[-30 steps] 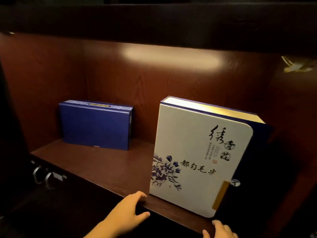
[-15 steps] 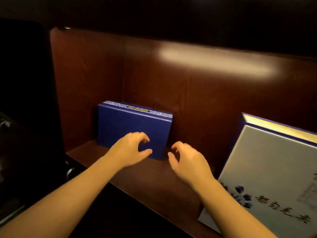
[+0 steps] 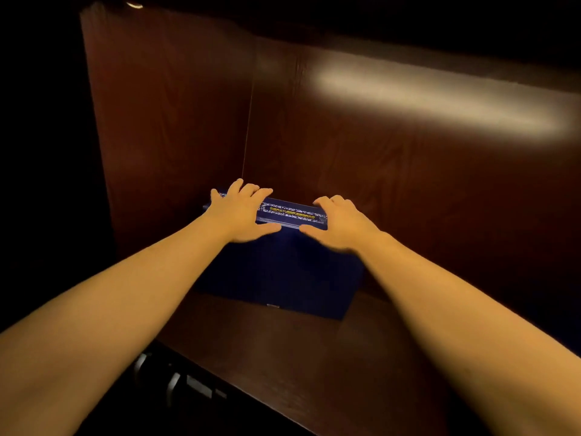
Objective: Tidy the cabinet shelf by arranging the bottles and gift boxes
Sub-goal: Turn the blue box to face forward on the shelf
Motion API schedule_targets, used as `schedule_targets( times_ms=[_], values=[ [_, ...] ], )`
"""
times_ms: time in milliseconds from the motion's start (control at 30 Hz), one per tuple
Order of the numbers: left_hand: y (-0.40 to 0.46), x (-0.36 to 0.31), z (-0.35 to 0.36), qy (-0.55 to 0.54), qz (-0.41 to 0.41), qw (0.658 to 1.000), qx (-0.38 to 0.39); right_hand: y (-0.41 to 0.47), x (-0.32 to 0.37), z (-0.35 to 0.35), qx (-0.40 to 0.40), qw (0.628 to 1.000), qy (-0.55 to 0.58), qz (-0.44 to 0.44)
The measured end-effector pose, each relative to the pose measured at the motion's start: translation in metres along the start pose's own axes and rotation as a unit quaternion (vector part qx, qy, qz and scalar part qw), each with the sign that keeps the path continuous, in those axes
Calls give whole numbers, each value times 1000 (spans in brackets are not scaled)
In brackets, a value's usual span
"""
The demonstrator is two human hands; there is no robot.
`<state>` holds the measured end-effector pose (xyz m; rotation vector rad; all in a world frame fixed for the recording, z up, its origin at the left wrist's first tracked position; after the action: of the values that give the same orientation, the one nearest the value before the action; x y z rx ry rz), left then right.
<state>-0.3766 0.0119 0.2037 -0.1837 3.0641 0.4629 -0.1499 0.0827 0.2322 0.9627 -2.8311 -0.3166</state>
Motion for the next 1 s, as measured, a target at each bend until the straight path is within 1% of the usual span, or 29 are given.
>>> schedule_targets(
  times_ms=[67,133,200,300,400,467,567,633,733,767,800,867,900,933,967,1000],
  values=[
    [12,7,13,-5,-9,999,35,19,-6,8,27,999,15,18],
    [20,10,24,7,-10,999,45,36,-13,16,42,998,25,37],
    [23,9,31,13,-11,1000,18,47,-19,22,59,996,23,60],
    [25,13,39,19,-9,1000,3,58,-21,37,96,990,9,101],
    [25,14,38,24,-5,1000,3,58,-20,40,101,987,4,121],
    [25,14,38,25,10,1000,-12,54,-19,39,101,986,5,134],
    [21,19,33,-7,28,999,-27,46,-12,38,104,983,5,154],
    [15,19,25,-33,9,999,-40,37,-7,36,101,980,3,172],
    [-6,4,11,-7,-86,990,-112,20,0,33,97,975,-3,202],
    [-12,-2,5,-14,-124,987,-103,14,3,32,96,973,-6,212],
    [-17,-9,0,-30,-152,986,-65,7,8,30,94,970,-8,224],
    [-19,-24,-8,-71,-172,981,48,-7,18,26,93,963,-15,253],
    [-18,-31,-12,-110,-183,972,99,-15,24,23,98,957,-19,273],
    [-18,-39,-19,-166,-200,955,145,-23,29,19,107,949,-22,295],
    [-18,-48,-24,-224,-217,932,184,-32,34,16,118,942,-28,313],
    [-16,-58,-28,-253,-221,917,213,-43,36,12,130,935,-37,327]
  ],
)
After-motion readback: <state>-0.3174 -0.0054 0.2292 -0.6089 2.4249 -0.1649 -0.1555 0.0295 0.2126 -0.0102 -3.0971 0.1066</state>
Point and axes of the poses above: each hand's wrist, its own y-axis towards the middle knuckle, its own z-axis out of the palm, x = y × z, the point moved 1 cm from there along y, towards the middle knuckle, and after that the axes turned 1 degree about y, right-handed, at the moved point
